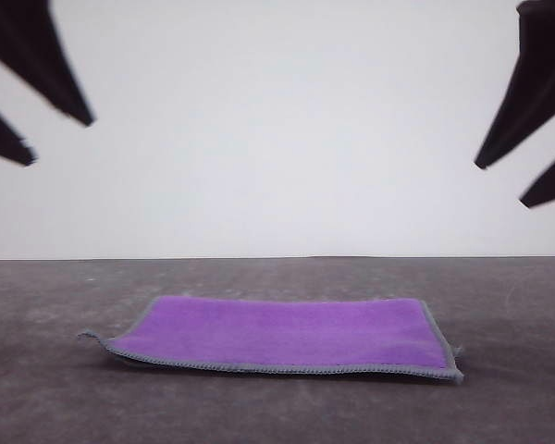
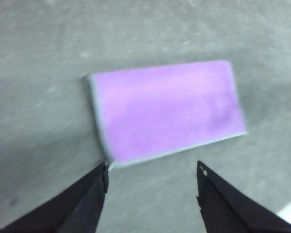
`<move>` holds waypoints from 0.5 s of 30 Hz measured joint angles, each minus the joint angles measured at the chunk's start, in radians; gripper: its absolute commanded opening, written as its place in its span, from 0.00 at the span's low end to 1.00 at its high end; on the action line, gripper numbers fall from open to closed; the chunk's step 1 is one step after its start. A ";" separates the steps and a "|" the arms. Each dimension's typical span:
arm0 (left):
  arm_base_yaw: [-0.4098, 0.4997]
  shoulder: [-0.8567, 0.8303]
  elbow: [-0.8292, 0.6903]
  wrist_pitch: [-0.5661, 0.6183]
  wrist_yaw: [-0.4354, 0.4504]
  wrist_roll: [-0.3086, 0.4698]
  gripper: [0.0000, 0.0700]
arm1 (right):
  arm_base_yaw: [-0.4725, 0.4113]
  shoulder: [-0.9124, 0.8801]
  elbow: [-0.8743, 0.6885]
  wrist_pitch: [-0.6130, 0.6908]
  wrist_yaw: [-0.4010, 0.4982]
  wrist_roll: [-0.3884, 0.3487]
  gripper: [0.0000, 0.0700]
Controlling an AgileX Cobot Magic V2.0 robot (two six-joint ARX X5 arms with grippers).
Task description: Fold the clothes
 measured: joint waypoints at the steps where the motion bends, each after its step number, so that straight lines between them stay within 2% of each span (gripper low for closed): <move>1: 0.000 -0.028 -0.018 -0.011 -0.015 0.000 0.51 | -0.004 0.003 0.000 -0.012 0.000 0.005 0.40; 4: 0.002 -0.117 -0.064 -0.044 -0.050 0.016 0.51 | -0.016 0.024 0.000 -0.028 0.000 0.015 0.40; 8: 0.028 -0.195 -0.071 -0.098 -0.106 0.093 0.51 | -0.035 0.082 0.000 -0.024 -0.015 0.017 0.40; 15: 0.158 -0.215 -0.071 -0.126 -0.085 0.206 0.51 | -0.043 0.236 0.000 0.078 -0.075 0.008 0.40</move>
